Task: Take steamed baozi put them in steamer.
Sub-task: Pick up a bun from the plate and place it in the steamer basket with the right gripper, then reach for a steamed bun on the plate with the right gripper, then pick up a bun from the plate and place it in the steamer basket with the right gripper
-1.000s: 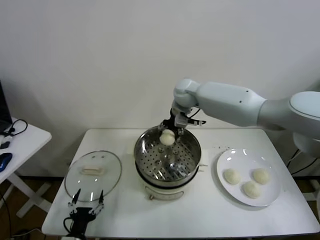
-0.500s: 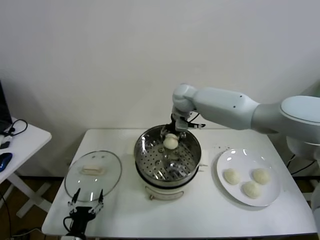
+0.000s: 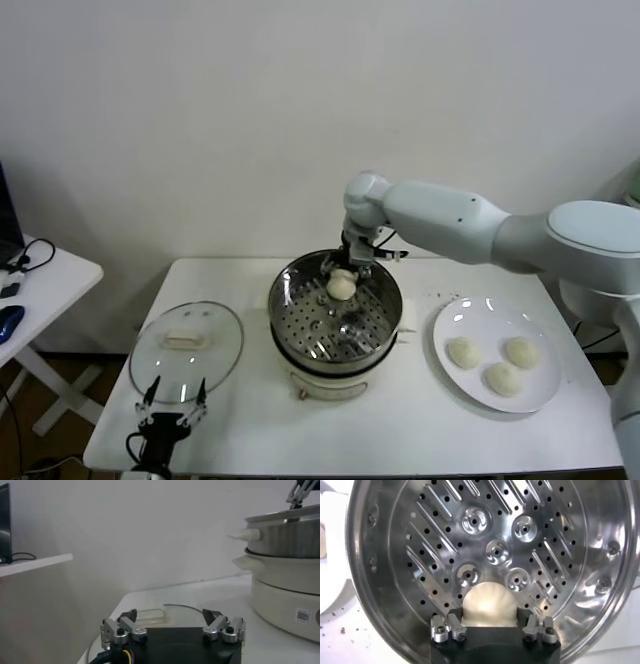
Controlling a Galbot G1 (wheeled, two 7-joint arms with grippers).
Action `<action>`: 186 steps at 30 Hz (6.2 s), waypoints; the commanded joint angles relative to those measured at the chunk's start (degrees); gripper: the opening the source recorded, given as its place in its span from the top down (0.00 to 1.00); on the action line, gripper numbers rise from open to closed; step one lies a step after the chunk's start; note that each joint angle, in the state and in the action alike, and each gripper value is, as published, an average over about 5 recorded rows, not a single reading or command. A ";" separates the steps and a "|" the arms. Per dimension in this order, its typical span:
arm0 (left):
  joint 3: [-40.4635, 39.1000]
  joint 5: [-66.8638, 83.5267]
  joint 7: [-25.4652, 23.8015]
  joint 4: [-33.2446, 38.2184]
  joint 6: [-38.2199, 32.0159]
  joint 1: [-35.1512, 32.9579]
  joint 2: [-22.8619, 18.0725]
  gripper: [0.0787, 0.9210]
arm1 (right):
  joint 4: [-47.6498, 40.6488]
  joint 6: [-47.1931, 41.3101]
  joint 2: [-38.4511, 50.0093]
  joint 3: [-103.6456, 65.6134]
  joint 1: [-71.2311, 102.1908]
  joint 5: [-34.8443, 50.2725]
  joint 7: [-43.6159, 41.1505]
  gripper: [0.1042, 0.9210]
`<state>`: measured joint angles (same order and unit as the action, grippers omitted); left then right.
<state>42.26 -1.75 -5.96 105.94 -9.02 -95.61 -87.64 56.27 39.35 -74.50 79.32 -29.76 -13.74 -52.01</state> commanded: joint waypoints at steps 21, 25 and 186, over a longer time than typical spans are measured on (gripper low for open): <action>-0.83 -0.38 -0.10 0.19 -0.05 0.10 0.11 0.12 | 23.01 -28.96 23.64 26.80 -26.78 48.66 -10.87 0.12; -0.85 -0.36 -0.10 0.13 -0.13 0.04 0.26 0.12 | 23.78 -32.36 28.42 29.66 -27.51 48.28 -11.53 0.12; -0.40 -0.92 -0.14 0.49 -0.81 0.57 0.47 0.12 | 15.73 -63.87 -2.95 9.72 -5.01 48.12 10.21 0.30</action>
<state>41.89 -2.73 -6.09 106.57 -9.77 -95.09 -87.15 75.60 -24.66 -74.70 89.60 -38.03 37.30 -42.22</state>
